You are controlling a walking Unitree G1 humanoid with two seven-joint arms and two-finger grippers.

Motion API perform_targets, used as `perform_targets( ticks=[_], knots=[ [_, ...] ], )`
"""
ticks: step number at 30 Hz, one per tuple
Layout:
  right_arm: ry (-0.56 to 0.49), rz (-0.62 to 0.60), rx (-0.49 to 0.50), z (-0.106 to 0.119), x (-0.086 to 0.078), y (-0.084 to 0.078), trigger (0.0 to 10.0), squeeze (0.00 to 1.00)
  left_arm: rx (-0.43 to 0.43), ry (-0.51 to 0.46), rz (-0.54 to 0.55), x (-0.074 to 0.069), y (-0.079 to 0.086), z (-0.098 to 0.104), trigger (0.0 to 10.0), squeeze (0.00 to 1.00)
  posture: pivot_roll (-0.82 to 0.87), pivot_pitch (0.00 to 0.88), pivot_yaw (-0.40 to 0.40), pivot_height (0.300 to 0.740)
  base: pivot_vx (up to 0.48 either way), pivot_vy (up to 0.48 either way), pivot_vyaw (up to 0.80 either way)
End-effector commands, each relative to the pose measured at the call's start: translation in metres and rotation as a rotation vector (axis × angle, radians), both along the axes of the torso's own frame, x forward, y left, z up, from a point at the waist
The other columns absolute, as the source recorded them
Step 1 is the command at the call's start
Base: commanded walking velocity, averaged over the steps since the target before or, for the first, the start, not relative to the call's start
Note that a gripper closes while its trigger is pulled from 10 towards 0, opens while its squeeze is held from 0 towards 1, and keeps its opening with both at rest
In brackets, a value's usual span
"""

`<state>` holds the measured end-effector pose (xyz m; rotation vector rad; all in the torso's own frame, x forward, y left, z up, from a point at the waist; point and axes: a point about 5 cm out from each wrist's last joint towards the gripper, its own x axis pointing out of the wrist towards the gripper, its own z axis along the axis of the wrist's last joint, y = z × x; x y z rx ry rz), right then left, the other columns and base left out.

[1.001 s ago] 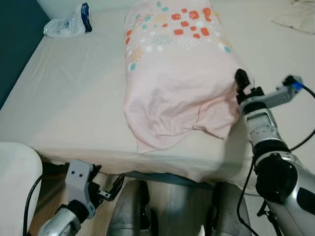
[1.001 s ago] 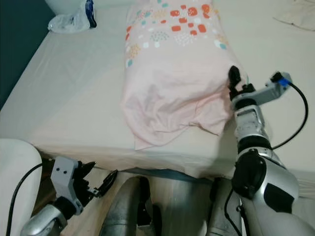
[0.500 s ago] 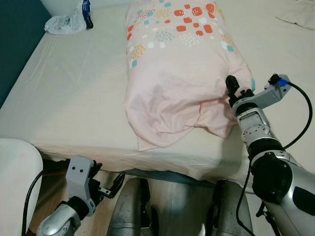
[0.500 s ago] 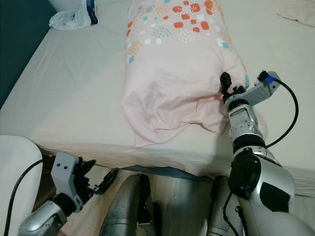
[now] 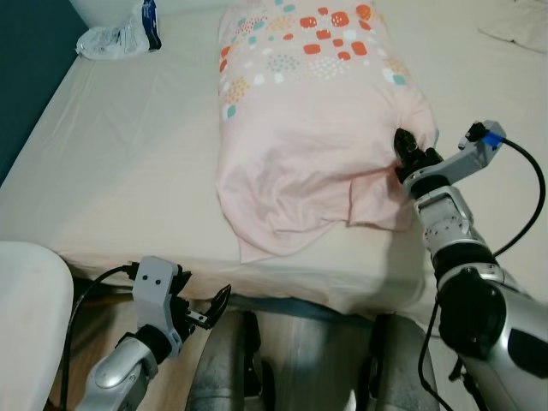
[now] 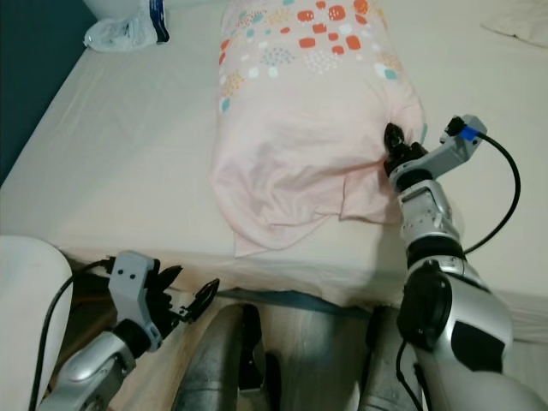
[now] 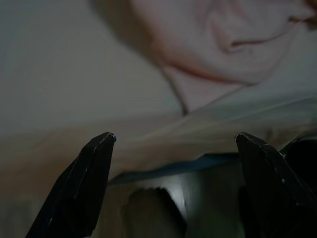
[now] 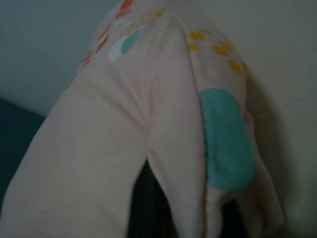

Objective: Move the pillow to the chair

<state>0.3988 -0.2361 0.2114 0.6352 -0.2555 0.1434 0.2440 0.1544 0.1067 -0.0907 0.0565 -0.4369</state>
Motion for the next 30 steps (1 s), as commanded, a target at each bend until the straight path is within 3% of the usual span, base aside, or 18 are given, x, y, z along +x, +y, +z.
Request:
perform_targets(
  ticks=[1,3,7,10,13,14,15,16,19,20,21,22,24,30],
  knots=[
    [0.035,0.082,-0.007,-0.025,-0.005,0.015,0.0,0.00,0.007,0.035,0.020,-0.001,0.002,-0.012,10.0,0.00,0.16,0.300,0.146,0.583,0.000,0.000,0.00],
    [0.044,0.162,-0.001,-0.044,-0.011,0.031,0.0,0.00,-0.005,0.025,0.016,0.007,-0.003,-0.013,10.0,0.00,0.14,0.275,0.135,0.583,0.000,0.000,0.00],
    [0.039,0.398,0.038,-0.082,-0.035,0.081,0.0,0.00,-0.025,-0.006,0.011,0.022,-0.010,-0.011,10.0,0.00,0.10,0.226,0.117,0.583,0.000,0.000,0.00],
    [0.039,0.458,0.034,-0.089,-0.043,0.093,0.0,0.00,-0.027,-0.015,0.007,0.027,-0.013,-0.010,10.0,0.00,0.09,0.208,0.110,0.583,0.000,0.000,0.00],
    [0.048,0.695,0.033,-0.110,-0.087,0.133,0.0,0.00,-0.047,-0.045,0.004,0.041,-0.020,-0.005,10.0,0.00,0.05,0.159,0.094,0.583,0.000,0.000,0.00],
    [0.048,0.695,0.033,-0.110,-0.087,0.133,0.0,0.00,-0.047,-0.045,0.004,0.041,-0.020,-0.005,10.0,0.00,0.05,0.159,0.094,0.583,0.000,0.000,0.00],
    [0.055,0.777,0.025,-0.114,-0.103,0.143,0.0,0.00,-0.050,-0.052,0.000,0.044,-0.022,-0.005,10.0,0.00,0.04,0.132,0.083,0.583,0.000,0.000,0.00],
    [0.055,0.777,0.025,-0.114,-0.103,0.143,0.0,0.00,-0.050,-0.052,0.000,0.044,-0.022,-0.005,10.0,0.00,0.04,0.132,0.083,0.583,0.000,0.000,0.00],
    [0.057,1.029,0.017,-0.117,-0.150,0.161,0.0,0.00,-0.062,-0.074,-0.008,0.055,-0.030,-0.004,10.0,0.00,0.01,0.071,0.061,0.583,0.000,0.000,0.00],
    [0.057,1.029,0.017,-0.117,-0.150,0.161,0.0,0.00,-0.062,-0.074,-0.008,0.055,-0.030,-0.004,10.0,0.00,0.01,0.071,0.061,0.583,0.000,0.000,0.00],
    [0.050,1.136,0.019,-0.115,-0.167,0.166,0.0,0.00,-0.069,-0.085,-0.009,0.059,-0.033,-0.002,10.0,0.00,0.00,0.059,0.056,0.583,0.000,0.000,0.00],
    [0.050,1.136,0.019,-0.115,-0.167,0.166,0.0,0.00,-0.069,-0.085,-0.009,0.059,-0.033,-0.002,10.0,0.00,0.00,0.059,0.056,0.583,0.000,0.000,0.00],
    [0.042,1.264,0.021,-0.113,-0.184,0.172,0.0,0.00,-0.076,-0.099,-0.011,0.064,-0.036,0.000,10.0,0.00,0.00,0.038,0.051,0.583,0.000,0.000,0.00],
    [0.064,1.324,-0.034,-0.114,-0.185,0.180,0.0,0.00,-0.082,-0.114,-0.005,0.070,-0.038,0.000,10.0,0.00,0.02,0.019,0.039,0.583,0.000,0.000,0.00]
  ],
)
